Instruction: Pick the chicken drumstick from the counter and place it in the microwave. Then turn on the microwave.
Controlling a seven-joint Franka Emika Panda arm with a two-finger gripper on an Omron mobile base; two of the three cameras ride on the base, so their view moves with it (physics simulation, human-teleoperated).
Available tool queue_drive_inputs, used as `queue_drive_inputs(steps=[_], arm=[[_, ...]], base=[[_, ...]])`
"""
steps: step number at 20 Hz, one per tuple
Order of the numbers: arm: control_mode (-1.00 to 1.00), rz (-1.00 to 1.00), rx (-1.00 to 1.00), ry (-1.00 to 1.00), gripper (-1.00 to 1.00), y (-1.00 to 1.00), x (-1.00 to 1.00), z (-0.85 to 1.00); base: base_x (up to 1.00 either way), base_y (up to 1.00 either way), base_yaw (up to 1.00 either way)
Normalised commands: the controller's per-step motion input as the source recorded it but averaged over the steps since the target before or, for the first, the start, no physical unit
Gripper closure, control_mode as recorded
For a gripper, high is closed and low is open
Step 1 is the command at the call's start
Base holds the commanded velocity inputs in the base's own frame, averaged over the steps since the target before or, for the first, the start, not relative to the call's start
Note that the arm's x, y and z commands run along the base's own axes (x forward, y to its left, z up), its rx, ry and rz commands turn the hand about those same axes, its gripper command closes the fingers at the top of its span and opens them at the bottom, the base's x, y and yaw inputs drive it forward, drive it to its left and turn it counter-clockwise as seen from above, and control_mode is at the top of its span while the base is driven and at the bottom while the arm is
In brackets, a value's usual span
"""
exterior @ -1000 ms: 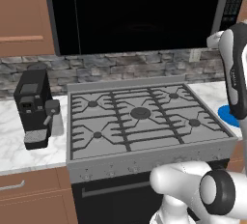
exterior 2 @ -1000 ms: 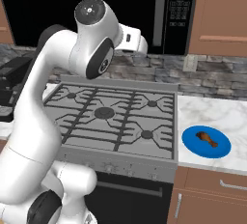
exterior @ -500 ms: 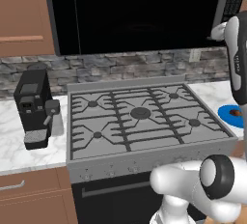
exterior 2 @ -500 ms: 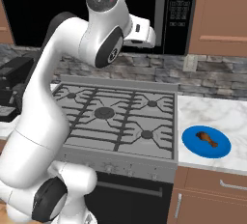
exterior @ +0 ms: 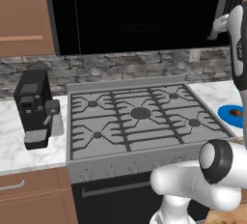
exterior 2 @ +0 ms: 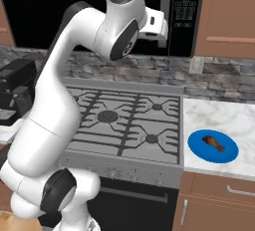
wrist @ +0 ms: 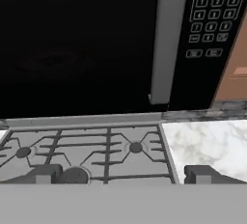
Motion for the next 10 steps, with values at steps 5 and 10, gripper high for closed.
queue_drive_inputs(steps=[5,10], arm=[[-1.0,0.06,0.01,-0.07,-1.0,-0.06,0.34,0.02],[-1.0,0.05,0.0,-0.07,-1.0,-0.06,0.34,0.0]], base=[[0.0,0.0,0.0],[0.0,0.0,0.0]])
